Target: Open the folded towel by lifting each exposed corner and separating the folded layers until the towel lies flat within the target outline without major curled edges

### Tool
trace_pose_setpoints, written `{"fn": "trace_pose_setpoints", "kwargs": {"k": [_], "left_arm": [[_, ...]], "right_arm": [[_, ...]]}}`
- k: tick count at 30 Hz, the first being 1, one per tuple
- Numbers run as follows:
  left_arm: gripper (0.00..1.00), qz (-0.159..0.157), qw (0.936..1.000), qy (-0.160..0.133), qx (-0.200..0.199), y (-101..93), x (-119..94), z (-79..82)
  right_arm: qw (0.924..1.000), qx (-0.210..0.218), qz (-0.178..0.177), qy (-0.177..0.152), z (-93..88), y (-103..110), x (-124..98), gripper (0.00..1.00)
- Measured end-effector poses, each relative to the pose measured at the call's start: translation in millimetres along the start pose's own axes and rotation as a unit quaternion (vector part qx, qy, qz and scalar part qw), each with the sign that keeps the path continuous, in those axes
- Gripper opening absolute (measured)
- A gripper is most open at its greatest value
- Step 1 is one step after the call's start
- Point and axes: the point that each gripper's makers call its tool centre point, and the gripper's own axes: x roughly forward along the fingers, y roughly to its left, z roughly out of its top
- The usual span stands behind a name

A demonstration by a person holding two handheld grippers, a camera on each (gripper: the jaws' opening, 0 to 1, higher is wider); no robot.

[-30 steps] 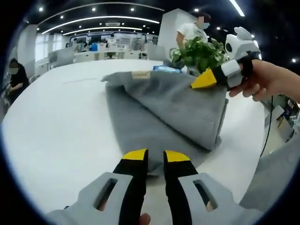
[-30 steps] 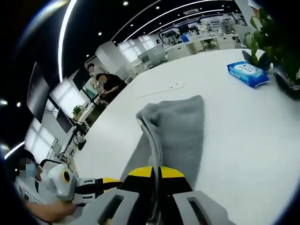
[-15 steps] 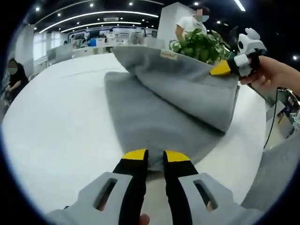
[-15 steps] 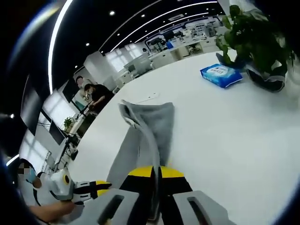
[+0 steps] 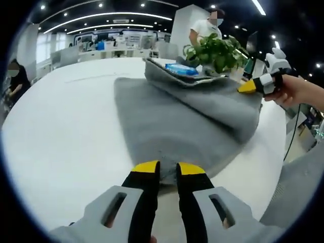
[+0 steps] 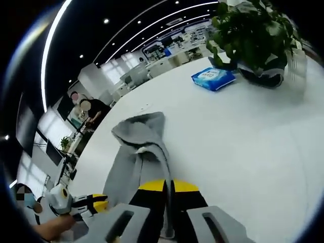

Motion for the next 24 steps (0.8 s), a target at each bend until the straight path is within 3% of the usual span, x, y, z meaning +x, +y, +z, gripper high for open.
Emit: {"fn": "trace_pose_setpoints", "kwargs": {"k": [17,24], "left_arm": [[0.12,-0.001,1.0000,0.002,-0.009,1.0,-1.8,-1.3],[0.12,0.001,0.9999,0.002,-0.012,1.5,-1.6,-1.4]], "right_arm": [[0.9985,0.036,-0.041,-0.010,-11.2,-46.2,-15.0,0.00],[0.9975,0.045,-0.054,-0.010,-22.6,-55.5,-19.3,0.00]]}}
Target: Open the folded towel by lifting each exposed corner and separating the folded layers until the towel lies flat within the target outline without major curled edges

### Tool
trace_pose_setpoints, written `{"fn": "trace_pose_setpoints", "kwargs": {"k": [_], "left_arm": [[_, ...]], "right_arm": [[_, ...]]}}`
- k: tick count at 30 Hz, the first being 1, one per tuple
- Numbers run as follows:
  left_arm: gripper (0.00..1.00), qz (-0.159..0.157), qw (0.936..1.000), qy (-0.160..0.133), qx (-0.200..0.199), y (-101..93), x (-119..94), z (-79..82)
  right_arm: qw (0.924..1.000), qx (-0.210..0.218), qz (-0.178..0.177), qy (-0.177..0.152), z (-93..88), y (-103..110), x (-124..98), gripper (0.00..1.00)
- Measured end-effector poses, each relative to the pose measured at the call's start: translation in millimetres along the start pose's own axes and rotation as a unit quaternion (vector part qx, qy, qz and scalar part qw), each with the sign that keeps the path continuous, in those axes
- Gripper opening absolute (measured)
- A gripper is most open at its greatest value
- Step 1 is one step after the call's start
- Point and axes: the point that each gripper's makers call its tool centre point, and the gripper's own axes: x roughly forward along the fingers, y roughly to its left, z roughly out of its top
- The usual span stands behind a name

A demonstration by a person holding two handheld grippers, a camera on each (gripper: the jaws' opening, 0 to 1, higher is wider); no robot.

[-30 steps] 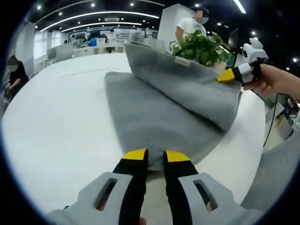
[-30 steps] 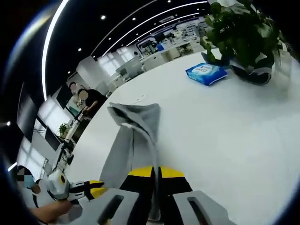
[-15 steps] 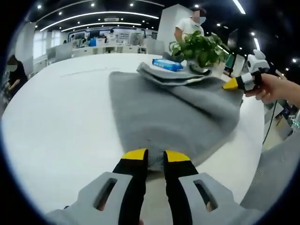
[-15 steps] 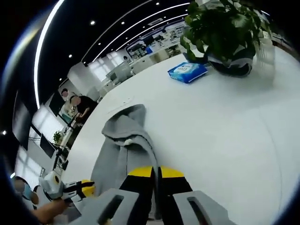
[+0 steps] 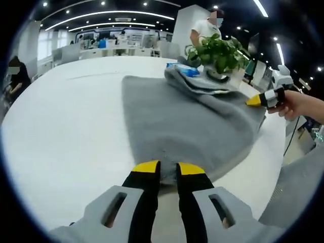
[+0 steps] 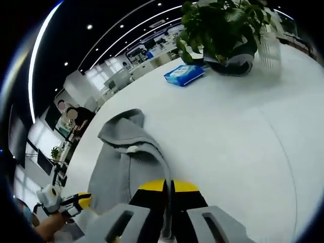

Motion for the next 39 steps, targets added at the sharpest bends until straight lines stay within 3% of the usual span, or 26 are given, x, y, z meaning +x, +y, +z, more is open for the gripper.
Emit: {"fn": "trace_pose_setpoints", "kwargs": {"k": [20,34,39], "left_arm": [[0.12,0.001,1.0000,0.002,-0.006,0.5,0.0,-0.2],[0.12,0.001,0.9999,0.002,-0.011,0.5,-0.8,-0.7],[0.13,-0.001,0.9999,0.002,-0.015,0.0,-1.0,-0.4]], "right_arm": [[0.9991,0.035,-0.025,0.001,-25.0,-25.3,-16.5,0.00],[0.9974,0.069,-0.020,-0.009,-31.0,-27.3,-19.0,0.00],[0.9985,0.045,-0.030,-0.005,-31.4,-29.3,-20.0,0.01]]}}
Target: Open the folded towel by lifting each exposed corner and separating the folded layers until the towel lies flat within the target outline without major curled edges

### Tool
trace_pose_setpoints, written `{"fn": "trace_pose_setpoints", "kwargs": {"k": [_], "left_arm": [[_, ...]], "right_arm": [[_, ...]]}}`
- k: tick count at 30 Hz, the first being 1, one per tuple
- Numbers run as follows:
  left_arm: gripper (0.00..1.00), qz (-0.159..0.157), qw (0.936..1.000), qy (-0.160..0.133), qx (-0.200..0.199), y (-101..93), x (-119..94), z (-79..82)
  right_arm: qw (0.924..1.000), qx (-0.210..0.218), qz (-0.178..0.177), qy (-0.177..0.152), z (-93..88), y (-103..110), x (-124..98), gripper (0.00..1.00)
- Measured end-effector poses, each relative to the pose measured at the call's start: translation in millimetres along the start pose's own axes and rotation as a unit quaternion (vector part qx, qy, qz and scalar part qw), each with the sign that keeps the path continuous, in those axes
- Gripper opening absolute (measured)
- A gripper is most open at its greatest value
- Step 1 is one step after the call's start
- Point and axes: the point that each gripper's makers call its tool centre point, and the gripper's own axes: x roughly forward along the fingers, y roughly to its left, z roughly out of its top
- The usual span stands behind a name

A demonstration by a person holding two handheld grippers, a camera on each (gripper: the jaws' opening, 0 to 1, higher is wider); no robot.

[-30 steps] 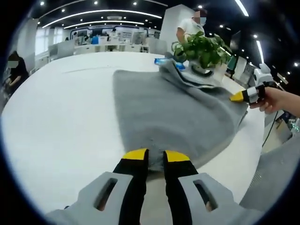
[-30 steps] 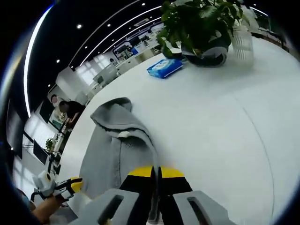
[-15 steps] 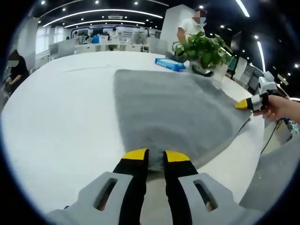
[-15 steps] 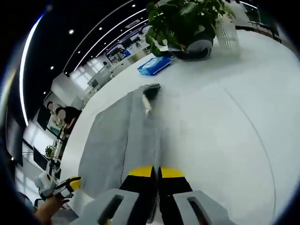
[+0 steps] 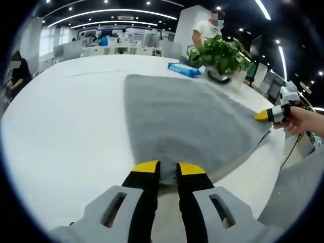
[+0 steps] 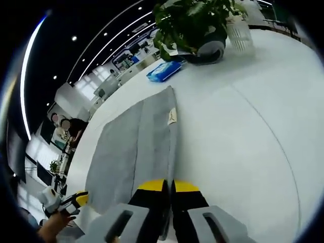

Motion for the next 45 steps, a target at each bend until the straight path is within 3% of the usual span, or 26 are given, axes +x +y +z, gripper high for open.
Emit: {"fn": "trace_pose_setpoints", "kwargs": {"k": [4,15,33,39,45], "left_arm": [[0.14,-0.001,0.9999,0.002,-0.013,-0.7,-0.7,0.5],[0.19,-0.012,0.9987,0.004,-0.050,-5.3,-3.5,6.0],[0.19,-0.021,0.9985,-0.013,-0.049,-9.1,-4.9,16.5],[0.19,-0.026,0.9981,-0.021,-0.051,-11.4,-5.7,20.4],[0.19,-0.040,0.9972,-0.039,-0.051,-17.8,-8.3,29.8]], "right_arm": [[0.9999,-0.011,-0.008,0.000,-1.6,-2.9,-1.2,0.02],[0.9998,0.011,-0.010,-0.010,2.5,-7.6,-8.7,0.03],[0.9998,0.014,-0.013,-0.010,3.9,-7.0,-14.0,0.00],[0.9996,-0.021,-0.019,-0.008,8.1,2.5,-15.4,0.00],[0.9990,-0.040,0.010,-0.016,17.2,30.4,-14.2,0.00]]}}
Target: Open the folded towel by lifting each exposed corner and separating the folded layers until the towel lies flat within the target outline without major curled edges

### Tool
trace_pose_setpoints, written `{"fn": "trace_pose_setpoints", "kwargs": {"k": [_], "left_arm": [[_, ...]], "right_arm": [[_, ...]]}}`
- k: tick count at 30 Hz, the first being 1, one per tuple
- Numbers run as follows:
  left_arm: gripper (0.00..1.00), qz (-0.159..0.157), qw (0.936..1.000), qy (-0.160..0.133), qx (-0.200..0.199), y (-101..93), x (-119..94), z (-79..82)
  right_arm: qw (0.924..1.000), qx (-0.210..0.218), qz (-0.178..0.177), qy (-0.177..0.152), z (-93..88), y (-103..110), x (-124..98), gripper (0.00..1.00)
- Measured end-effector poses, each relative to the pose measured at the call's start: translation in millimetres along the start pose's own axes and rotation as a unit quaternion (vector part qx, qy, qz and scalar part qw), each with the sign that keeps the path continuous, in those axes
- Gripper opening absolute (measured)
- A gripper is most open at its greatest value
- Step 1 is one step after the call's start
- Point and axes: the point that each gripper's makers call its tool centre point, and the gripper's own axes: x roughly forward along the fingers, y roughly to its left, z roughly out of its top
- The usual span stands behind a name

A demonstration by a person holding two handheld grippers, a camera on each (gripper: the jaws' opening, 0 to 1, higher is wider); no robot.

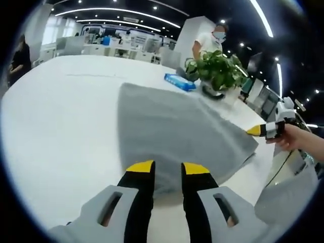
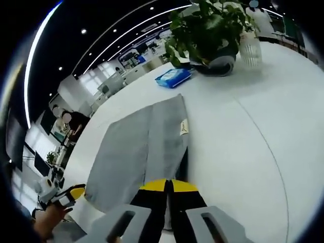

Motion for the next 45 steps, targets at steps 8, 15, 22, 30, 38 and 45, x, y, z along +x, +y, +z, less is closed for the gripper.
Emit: {"fn": "trace_pose_setpoints", "kwargs": {"k": [8,15,22,30,38,45], "left_arm": [[0.19,-0.013,0.9999,-0.007,0.002,-5.8,-0.7,3.5],[0.19,-0.043,0.9988,-0.024,0.003,-19.5,-0.6,10.3],[0.19,-0.049,0.9984,-0.026,0.006,-21.8,-0.9,10.1],[0.16,-0.069,0.9968,-0.026,-0.032,-27.0,-1.8,12.6],[0.16,-0.086,0.9949,-0.026,-0.046,-33.6,-1.9,13.3],[0.17,-0.109,0.9929,-0.022,-0.044,-44.3,-0.6,11.8]], "right_arm": [[0.9991,-0.010,0.042,0.002,3.4,35.9,10.3,0.00],[0.9966,-0.024,0.078,0.008,1.2,71.1,19.2,0.00],[0.9934,-0.038,0.106,0.017,-5.1,101.9,30.4,0.00],[0.9890,-0.063,0.127,0.042,-20.8,126.4,37.7,0.00],[0.9826,-0.092,0.147,0.067,-40.5,148.9,38.0,0.00],[0.9753,-0.130,0.152,0.092,-63.3,164.3,41.0,0.00]]}}
